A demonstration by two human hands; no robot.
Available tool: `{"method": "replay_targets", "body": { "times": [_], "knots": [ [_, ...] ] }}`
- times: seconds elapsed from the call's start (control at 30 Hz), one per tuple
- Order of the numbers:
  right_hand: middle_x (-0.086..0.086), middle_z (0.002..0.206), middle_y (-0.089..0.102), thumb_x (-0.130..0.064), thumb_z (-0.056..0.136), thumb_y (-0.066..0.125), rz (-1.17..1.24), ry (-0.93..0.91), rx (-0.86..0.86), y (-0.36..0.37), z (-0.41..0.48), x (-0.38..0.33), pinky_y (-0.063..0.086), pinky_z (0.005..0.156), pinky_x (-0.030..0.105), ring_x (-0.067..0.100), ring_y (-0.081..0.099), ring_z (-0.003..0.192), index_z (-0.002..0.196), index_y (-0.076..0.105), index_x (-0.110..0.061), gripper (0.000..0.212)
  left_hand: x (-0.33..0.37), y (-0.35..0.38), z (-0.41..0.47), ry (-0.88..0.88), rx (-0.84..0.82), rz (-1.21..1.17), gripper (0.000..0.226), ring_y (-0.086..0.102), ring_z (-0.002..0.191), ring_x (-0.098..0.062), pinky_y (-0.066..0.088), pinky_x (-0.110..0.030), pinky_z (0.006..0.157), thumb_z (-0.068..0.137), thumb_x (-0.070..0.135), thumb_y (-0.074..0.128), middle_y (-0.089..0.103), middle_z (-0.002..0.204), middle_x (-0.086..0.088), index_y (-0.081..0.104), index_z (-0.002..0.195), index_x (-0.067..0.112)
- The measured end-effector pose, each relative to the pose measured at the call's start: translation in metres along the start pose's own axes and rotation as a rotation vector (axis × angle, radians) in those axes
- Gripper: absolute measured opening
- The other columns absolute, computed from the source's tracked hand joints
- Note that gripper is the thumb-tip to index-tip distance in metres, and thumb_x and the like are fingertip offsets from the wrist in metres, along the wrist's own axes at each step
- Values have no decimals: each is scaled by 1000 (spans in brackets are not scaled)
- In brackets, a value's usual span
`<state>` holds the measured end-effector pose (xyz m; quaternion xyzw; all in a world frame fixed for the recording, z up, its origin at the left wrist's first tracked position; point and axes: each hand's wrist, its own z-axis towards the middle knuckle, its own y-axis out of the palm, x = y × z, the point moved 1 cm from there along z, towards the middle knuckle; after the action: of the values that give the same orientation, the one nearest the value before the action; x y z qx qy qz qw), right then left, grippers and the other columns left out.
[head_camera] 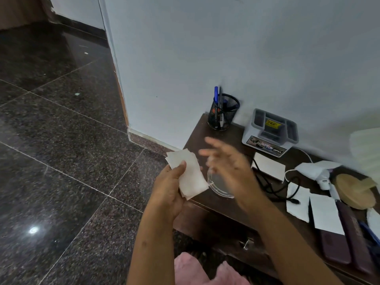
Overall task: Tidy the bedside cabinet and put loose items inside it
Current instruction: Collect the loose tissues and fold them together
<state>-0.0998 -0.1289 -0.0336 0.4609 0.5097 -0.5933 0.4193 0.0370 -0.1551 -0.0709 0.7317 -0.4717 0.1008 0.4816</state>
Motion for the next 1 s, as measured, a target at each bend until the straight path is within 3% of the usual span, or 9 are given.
{"method": "replay_targets", "body": {
  "times": [0.07,0.13,0.23,0.4,0.53,0.67,0.77,0.87,1.0],
  "knots": [
    [-11,94,72,-18,92,56,-211,21,188,-38,10,6,56,73,24,9,65,79,112,60,-37,28,-1,1,0,-14,15,8,22,72,68,-20,60,-37,57,95,11,48,74,85,-11,58,115,10],
    [-4,100,72,-18,91,57,-523,51,341,-81,19,21,48,73,21,15,63,82,112,63,-29,24,-1,3,-1,-20,24,13,23,72,67,-20,60,-38,56,96,11,47,73,87,-12,57,116,9],
    [11,108,68,-7,90,56,-754,226,355,-135,21,49,37,80,19,18,61,94,115,64,-12,27,-2,5,-1,-19,26,39,24,71,70,-21,59,-40,63,97,11,45,71,94,-13,56,118,9],
    [9,98,69,-1,85,55,-806,275,512,-174,-11,63,42,72,19,21,63,86,104,68,-11,25,-1,2,1,-21,53,91,25,71,72,-22,58,-42,63,98,12,43,70,96,-13,54,119,8],
    [16,104,69,1,85,52,-841,340,616,-183,-44,65,39,79,25,31,62,98,102,68,-5,24,-5,12,-2,-16,77,167,20,66,80,-25,54,-43,70,98,11,43,68,92,-11,56,113,10],
    [13,105,68,-3,82,57,-871,532,485,-175,-77,77,41,79,28,31,61,99,98,69,-8,20,-22,40,-11,5,8,270,20,65,76,-22,52,-36,62,97,8,43,67,84,-4,59,90,18],
    [10,110,65,-18,80,69,-873,624,348,-165,-98,89,43,85,30,26,59,105,109,64,-11,30,-41,69,-20,14,-80,329,22,69,68,-16,55,-31,54,97,7,43,71,79,-1,62,97,17],
    [10,114,58,-33,81,70,-921,534,359,-158,-106,92,39,86,29,25,54,108,113,60,-9,40,-70,99,-32,-68,-147,396,26,68,80,-25,56,-40,70,97,10,42,70,91,-11,54,121,12],
    [11,110,56,-34,85,63,-991,454,363,-154,-106,96,41,85,34,28,54,103,109,58,-7,36,-114,122,-45,-173,-188,557,29,63,102,-35,51,-51,90,97,13,44,65,113,-19,55,124,9]
  ]
}}
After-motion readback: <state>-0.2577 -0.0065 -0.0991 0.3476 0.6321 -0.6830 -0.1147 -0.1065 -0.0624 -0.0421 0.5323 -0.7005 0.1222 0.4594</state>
